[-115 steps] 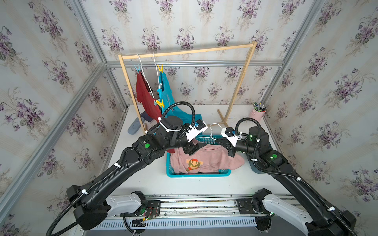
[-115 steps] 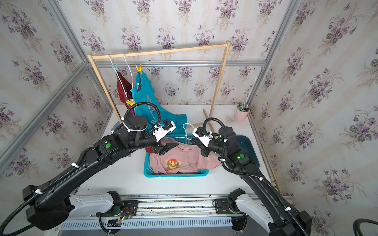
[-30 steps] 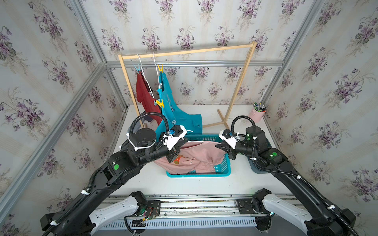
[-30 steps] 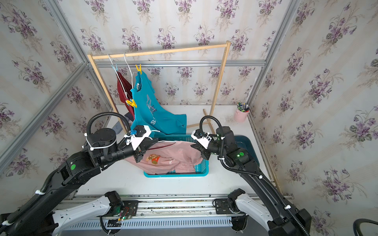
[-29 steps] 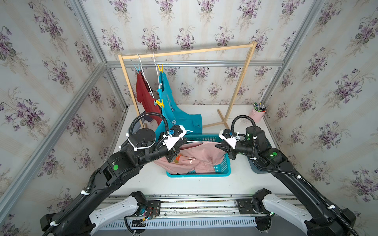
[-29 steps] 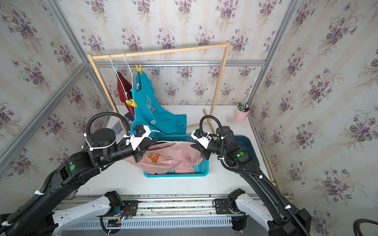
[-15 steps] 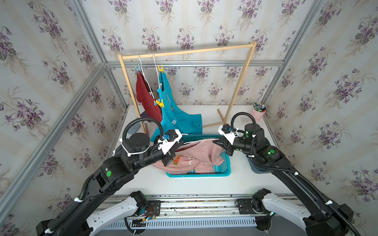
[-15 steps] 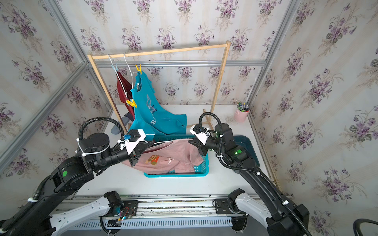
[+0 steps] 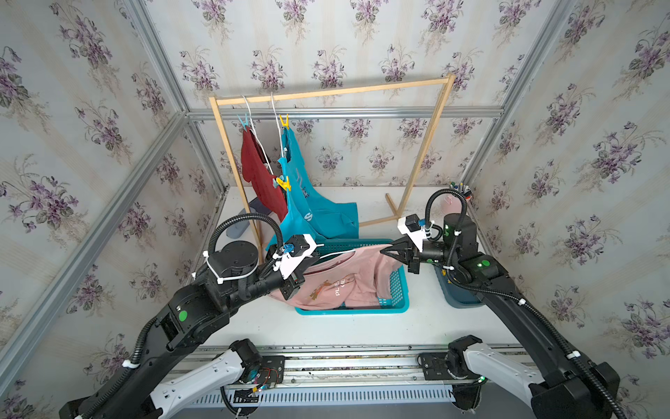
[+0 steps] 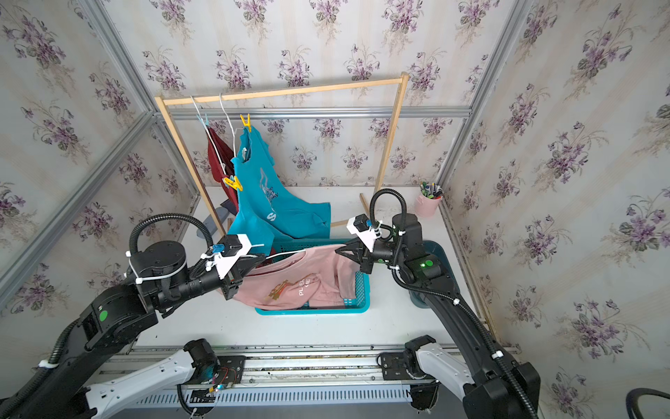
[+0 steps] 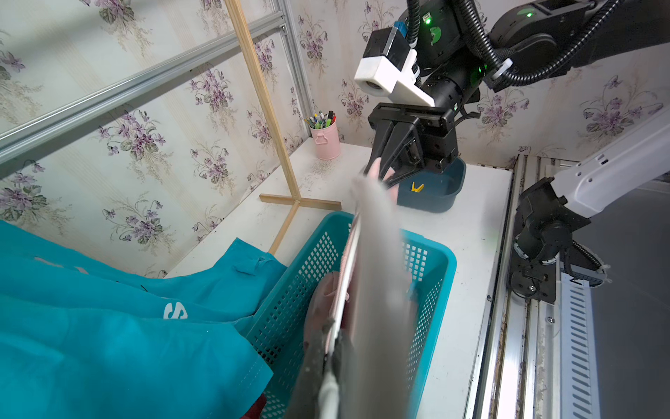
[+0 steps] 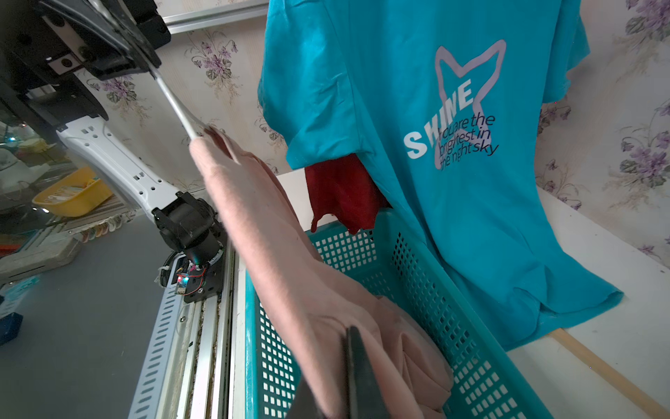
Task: Remove the clothespins securing t-shirts to the hanger
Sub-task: Remove the T-shirt from the hanger.
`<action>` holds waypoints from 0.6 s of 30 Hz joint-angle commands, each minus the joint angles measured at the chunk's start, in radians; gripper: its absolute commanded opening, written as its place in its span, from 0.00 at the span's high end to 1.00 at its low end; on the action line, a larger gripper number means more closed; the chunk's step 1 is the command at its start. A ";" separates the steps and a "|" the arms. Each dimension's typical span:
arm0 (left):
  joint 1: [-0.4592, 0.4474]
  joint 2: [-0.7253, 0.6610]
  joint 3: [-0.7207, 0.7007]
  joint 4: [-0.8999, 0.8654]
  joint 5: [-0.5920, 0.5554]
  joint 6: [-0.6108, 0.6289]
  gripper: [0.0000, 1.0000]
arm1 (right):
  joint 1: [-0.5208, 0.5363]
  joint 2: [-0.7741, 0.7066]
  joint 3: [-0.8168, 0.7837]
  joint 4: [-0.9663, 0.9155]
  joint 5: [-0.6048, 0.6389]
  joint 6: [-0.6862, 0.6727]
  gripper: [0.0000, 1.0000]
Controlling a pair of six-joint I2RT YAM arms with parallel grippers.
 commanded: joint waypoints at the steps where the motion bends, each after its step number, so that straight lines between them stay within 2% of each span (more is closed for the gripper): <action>1: 0.013 0.003 0.030 -0.001 -0.074 -0.003 1.00 | -0.024 -0.007 -0.021 -0.098 0.206 0.052 0.94; 4: 0.015 0.048 0.050 0.000 -0.020 -0.015 1.00 | -0.024 -0.044 -0.031 -0.049 0.226 0.092 0.68; 6: 0.015 0.090 0.066 0.001 0.039 -0.019 1.00 | -0.024 -0.074 -0.039 -0.009 0.236 0.105 0.60; 8: 0.015 0.140 0.084 -0.003 0.121 -0.032 1.00 | -0.024 -0.111 -0.057 0.039 0.228 0.111 0.57; 10: 0.015 0.179 0.094 -0.015 0.146 -0.037 1.00 | -0.024 -0.121 -0.061 0.051 0.217 0.109 0.57; 15: 0.015 0.215 0.101 -0.044 0.105 0.010 1.00 | -0.017 -0.109 -0.004 -0.033 0.216 0.050 0.56; 18: 0.016 0.216 0.110 -0.047 0.105 0.019 1.00 | 0.001 -0.093 0.021 -0.103 0.218 -0.016 0.52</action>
